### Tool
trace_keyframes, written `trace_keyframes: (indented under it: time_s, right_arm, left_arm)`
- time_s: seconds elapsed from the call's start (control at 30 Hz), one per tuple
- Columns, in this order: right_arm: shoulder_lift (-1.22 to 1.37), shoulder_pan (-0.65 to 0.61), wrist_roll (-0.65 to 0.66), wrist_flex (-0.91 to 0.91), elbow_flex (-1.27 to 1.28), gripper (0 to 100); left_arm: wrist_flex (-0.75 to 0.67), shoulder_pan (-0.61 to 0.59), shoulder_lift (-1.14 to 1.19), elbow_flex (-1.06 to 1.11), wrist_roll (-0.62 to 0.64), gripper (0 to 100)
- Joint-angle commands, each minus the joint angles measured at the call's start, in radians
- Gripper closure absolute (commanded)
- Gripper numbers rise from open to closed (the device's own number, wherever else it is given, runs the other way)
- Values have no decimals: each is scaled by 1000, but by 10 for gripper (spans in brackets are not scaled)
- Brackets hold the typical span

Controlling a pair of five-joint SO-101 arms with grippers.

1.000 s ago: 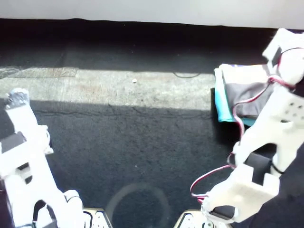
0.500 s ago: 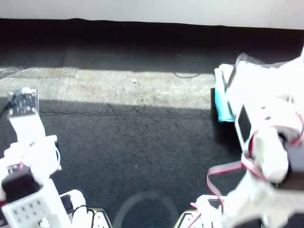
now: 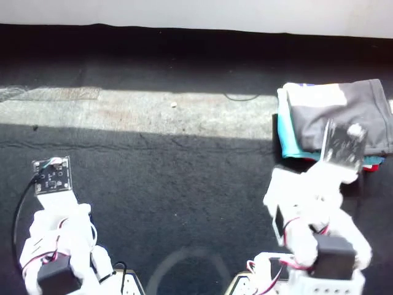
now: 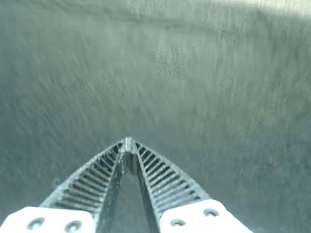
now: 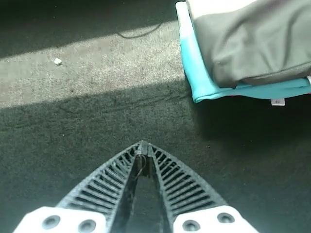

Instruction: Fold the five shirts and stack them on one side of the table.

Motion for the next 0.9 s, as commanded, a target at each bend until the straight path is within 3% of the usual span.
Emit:
trace_keyframes:
  time_s: [0.0,0.17,0.4,0.6,0.87]
  right_arm:
    - [-234,18,0,-102,266,992]
    - [-530,15,-2,-130,538,992]
    - [-486,15,-8,-142,688,992]
    - [-509,15,-2,-140,857,992]
    - [-509,15,-2,-202,1001,992]
  left_arm:
    - [-57,12,-16,73,48,987]
    - [-68,111,-19,189,144,989]
    - [-74,272,-19,237,295,990]
    - [-77,282,-19,243,296,987]
    - [-224,282,-19,384,295,989]
